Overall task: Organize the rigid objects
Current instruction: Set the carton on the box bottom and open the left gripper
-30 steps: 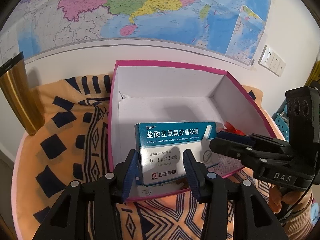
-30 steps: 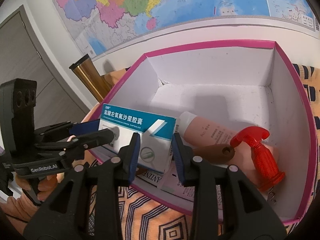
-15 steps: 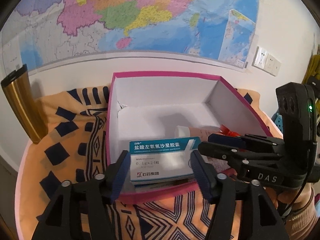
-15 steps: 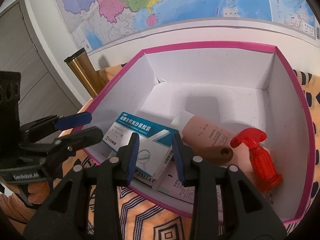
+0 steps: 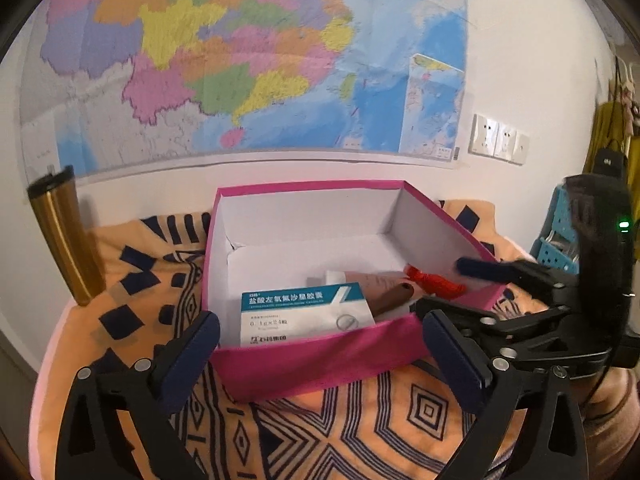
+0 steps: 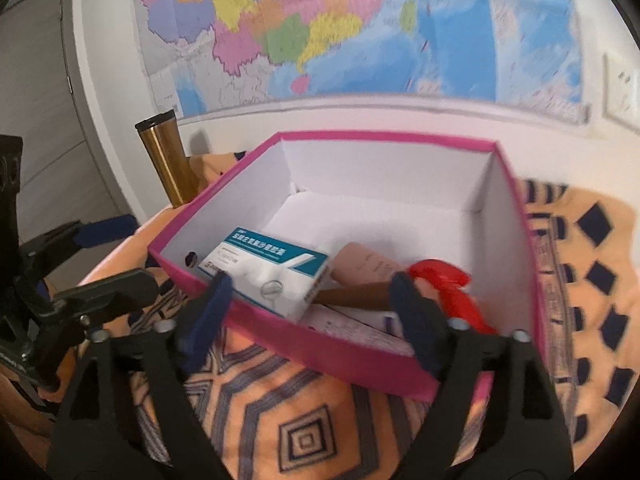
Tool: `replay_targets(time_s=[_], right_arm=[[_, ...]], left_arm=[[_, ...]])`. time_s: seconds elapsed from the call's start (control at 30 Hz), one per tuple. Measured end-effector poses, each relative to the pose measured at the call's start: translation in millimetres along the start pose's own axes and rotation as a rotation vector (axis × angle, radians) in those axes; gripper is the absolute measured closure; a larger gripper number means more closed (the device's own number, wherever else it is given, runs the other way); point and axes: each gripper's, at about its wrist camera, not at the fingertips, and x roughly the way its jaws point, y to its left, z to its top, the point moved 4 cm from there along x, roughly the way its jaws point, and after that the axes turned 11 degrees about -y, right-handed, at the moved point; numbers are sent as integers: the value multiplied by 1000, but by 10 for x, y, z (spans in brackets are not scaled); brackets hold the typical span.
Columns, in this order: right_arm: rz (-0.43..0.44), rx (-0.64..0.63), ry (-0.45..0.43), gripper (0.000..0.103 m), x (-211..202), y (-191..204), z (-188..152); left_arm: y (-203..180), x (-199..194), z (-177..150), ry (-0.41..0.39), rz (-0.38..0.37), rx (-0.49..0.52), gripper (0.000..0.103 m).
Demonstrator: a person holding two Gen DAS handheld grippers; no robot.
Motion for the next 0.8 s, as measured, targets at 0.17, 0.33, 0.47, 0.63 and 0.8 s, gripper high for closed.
replay_targets(time_s=[0.17, 0.33, 0.47, 0.63, 0.8], right_arm=[[-92, -59, -58, 5, -309, 4, -112], [-137, -53, -37, 5, -462, -15, -319], [-162, -36, -22, 5, -533, 1, -457], [-156, -23, -22, 5, -618, 64, -570], [-147, -22, -5, 5, -667, 109, -672]], left_arm=[[-99, -82, -124, 3, 16, -11, 0], [-138, -99, -279, 36, 42, -39, 0], [-144, -113, -380, 61, 54, -66, 0], [-168, -128, -475, 84, 65, -72, 0], [-293, -126, -580, 93, 53, -48, 0]])
